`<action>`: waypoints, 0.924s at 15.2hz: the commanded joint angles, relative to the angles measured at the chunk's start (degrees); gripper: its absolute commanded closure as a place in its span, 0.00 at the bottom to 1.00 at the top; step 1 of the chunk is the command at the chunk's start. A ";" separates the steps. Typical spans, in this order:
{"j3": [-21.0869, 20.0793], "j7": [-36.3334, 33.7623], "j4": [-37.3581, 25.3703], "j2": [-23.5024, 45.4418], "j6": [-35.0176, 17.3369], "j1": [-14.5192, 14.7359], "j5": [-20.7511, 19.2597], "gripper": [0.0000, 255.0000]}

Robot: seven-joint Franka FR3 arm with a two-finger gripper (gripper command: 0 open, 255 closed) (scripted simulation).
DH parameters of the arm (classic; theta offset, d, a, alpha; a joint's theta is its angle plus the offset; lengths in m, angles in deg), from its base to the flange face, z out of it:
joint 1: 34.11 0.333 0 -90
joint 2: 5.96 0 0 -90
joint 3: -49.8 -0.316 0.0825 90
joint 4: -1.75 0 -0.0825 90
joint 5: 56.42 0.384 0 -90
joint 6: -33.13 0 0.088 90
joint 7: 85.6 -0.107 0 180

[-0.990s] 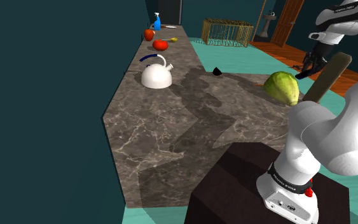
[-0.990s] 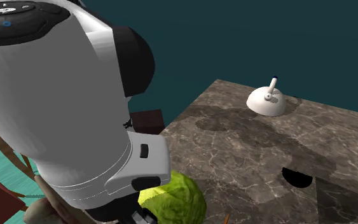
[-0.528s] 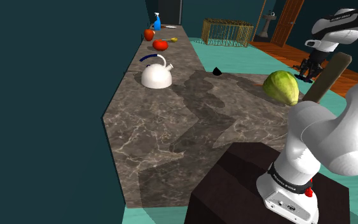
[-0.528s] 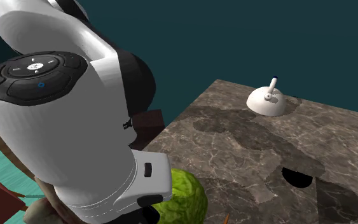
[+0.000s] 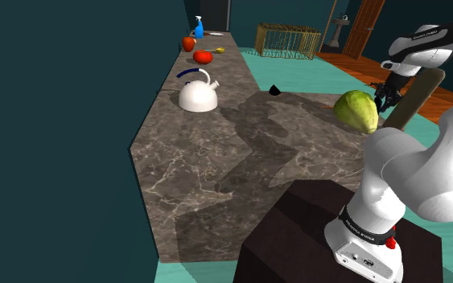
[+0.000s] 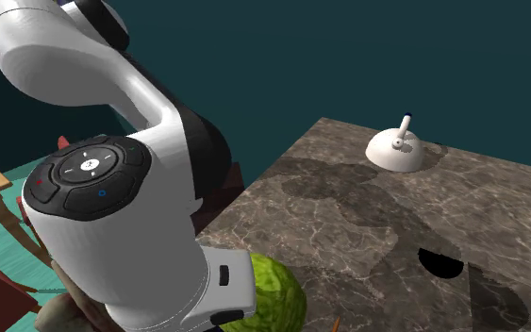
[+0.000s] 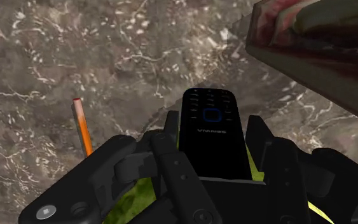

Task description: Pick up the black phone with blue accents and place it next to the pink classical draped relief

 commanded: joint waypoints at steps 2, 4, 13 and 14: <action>1.34 -0.70 1.30 -1.08 -1.84 0.98 -1.25 1.00; 2.20 -1.14 2.00 -1.74 -3.00 1.57 -2.05 1.00; 6.03 -3.02 4.30 -4.64 -7.47 4.23 -5.54 1.00; 6.04 -3.02 4.30 -4.64 -7.48 4.24 -5.53 1.00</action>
